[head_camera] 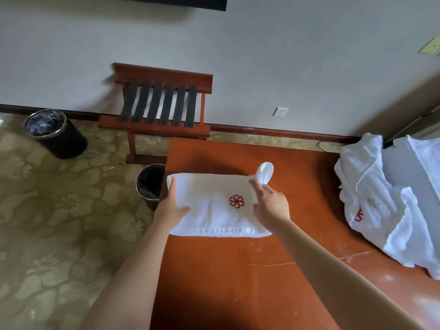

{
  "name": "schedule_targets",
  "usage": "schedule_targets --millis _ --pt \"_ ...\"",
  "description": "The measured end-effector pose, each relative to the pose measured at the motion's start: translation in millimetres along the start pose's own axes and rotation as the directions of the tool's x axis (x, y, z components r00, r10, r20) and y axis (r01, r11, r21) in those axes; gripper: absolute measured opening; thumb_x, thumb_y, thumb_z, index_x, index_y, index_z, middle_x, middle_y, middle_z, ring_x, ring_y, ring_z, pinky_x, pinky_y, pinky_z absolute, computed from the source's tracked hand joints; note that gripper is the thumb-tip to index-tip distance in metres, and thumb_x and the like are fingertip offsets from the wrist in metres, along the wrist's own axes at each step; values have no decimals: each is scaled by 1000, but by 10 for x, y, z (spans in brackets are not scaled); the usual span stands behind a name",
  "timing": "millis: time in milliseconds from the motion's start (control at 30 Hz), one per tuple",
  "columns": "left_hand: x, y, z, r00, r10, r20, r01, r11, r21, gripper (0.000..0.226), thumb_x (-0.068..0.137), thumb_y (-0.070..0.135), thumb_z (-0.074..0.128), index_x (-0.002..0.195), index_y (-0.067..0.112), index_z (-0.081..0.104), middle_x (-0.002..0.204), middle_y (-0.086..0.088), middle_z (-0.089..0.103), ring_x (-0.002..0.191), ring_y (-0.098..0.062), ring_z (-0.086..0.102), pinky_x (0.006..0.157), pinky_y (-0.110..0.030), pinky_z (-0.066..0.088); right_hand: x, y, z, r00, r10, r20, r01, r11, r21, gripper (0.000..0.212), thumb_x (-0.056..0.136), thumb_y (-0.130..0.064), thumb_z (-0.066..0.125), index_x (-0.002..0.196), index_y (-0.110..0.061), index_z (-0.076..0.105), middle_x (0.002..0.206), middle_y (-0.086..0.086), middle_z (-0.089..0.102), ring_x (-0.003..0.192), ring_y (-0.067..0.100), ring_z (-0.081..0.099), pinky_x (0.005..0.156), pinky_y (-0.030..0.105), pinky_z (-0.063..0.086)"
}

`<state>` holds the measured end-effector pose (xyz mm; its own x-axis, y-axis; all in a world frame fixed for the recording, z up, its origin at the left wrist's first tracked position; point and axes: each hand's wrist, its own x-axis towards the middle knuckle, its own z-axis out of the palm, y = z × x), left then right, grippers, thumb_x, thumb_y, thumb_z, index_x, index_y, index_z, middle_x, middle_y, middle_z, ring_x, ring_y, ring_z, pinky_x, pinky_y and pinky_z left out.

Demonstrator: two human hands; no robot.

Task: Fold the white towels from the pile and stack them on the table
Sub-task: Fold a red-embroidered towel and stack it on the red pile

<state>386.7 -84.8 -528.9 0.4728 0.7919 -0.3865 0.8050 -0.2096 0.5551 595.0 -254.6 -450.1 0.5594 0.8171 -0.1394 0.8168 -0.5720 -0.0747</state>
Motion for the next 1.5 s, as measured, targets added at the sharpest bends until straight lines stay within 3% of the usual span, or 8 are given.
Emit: schedule_targets --millis 67,133,267,533,800,1067,1300,1500 --pt "-27 -29 -27 994 99 49 -101 994 44 95 86 29 65 152 34 -3 98 5 53 64 -11 57 49 -20 42 14 44 -1 1000 15 -9 -15 1000 13 62 83 -5 51 137 -27 32 100 0 58 72 20 53 68 29 42" --pt "-66 -8 -54 984 150 95 -156 986 61 79 88 29 63 152 30 16 113 2 59 95 -15 61 67 -21 46 17 99 -33 1000 20 3 -20 1000 14 61 82 -6 52 136 -27 33 102 0 58 74 21 54 65 30 41" --pt "-241 148 -80 988 156 -6 -155 983 98 56 92 28 58 144 20 38 136 -1 52 123 -20 50 89 -29 46 -45 306 -127 999 33 -37 -32 999 5 58 85 -9 54 135 -30 34 98 -3 57 72 18 51 64 28 40" --pt "-760 978 -42 956 175 -234 -146 980 135 48 91 26 57 137 25 45 125 -4 57 112 -27 55 84 -36 50 -269 923 -399 983 -71 -169 62 997 -54 55 84 -10 60 132 -29 39 87 -4 52 72 16 44 62 27 35" --pt "-1375 1987 375 879 200 -432 -161 979 125 45 91 24 61 134 21 49 123 -6 60 110 -28 58 77 -30 48 -694 1920 -984 942 -166 -291 169 985 -14 53 81 -6 57 130 -20 43 87 2 49 77 23 48 60 31 32" --pt "-1542 3149 693 829 321 -458 -339 940 44 43 90 22 60 131 24 51 123 -5 60 112 -28 55 85 -36 48 -1114 2752 -1480 896 -64 -439 94 994 48 49 81 -6 58 128 -15 50 91 9 55 79 32 56 55 33 37" --pt "-1750 4194 1335 757 469 -454 -573 811 -118 43 86 17 64 129 18 55 130 -2 59 115 -23 54 94 -30 41 -1510 3572 -1852 852 6 -523 -11 1000 -6 49 79 -6 63 126 -13 54 87 10 54 75 32 54 54 34 39" --pt "-2039 4930 1803 767 477 -429 -595 778 -199 42 86 17 64 128 17 57 129 -3 59 118 -21 52 94 -25 38 -1748 4365 -2054 801 35 -597 -33 999 14 50 77 -9 69 125 -14 56 90 10 58 79 33 57 51 34 40"
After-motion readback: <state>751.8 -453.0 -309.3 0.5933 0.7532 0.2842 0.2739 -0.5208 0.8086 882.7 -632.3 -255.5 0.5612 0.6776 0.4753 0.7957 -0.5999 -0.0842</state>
